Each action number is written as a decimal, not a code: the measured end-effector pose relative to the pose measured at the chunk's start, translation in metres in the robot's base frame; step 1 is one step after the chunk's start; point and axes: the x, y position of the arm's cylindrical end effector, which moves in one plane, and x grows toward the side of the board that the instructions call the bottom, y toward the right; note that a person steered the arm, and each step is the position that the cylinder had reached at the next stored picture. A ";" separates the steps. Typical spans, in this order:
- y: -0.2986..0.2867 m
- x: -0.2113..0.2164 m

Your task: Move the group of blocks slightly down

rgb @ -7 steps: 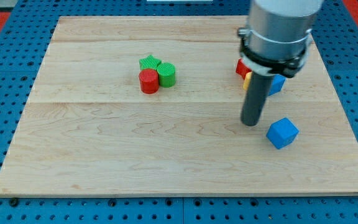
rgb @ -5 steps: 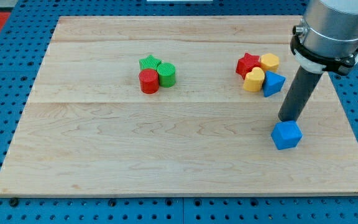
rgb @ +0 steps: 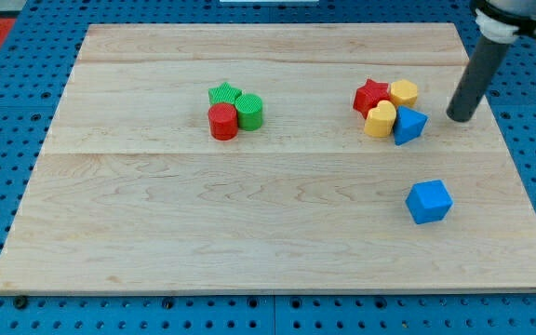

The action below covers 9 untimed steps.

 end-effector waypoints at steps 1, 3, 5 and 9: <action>0.000 -0.036; -0.008 -0.060; -0.017 -0.063; -0.080 -0.008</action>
